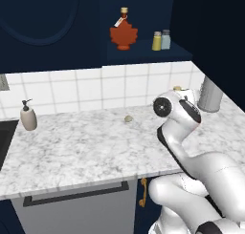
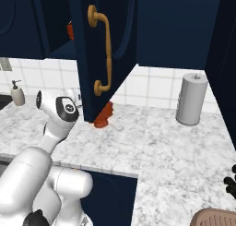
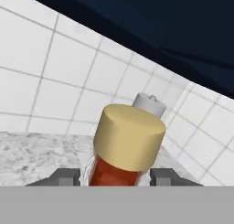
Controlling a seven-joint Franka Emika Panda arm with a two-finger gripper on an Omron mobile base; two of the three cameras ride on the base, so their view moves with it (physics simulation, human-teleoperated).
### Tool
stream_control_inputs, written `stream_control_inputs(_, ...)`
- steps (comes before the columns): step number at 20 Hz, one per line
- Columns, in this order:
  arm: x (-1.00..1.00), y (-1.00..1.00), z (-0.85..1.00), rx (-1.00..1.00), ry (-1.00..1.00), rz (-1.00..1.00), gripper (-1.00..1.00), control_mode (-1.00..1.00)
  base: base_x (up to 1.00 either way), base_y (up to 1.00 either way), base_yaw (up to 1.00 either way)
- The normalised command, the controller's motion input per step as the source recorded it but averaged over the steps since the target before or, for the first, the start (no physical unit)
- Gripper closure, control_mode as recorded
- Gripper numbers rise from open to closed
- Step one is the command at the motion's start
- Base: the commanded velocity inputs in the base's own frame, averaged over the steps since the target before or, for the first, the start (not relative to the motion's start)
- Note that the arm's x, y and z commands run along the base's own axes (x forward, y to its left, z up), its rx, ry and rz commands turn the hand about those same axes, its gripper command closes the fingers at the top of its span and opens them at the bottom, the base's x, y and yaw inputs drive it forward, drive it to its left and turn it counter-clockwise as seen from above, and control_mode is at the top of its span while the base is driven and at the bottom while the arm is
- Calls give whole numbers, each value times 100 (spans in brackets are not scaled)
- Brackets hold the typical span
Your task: Put the shaker and condiment bottle from the counter next to their counterparts in the cabinet.
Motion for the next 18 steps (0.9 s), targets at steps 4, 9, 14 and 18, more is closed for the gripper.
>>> stream_control_inputs(4, 0, 41, 84, 0, 0, 59, 100, -100, 0, 0, 0)
stream_control_inputs(9, -19, 49, 73, 2, 0, 33, 100, -100, 0, 0, 0)
stream_control_inputs(14, -42, 66, 95, -1, 0, 4, 100, -100, 0, 0, 0)
stream_control_inputs(18, -2, 31, 100, 0, 1, -23, 100, -100, 0, 0, 0)
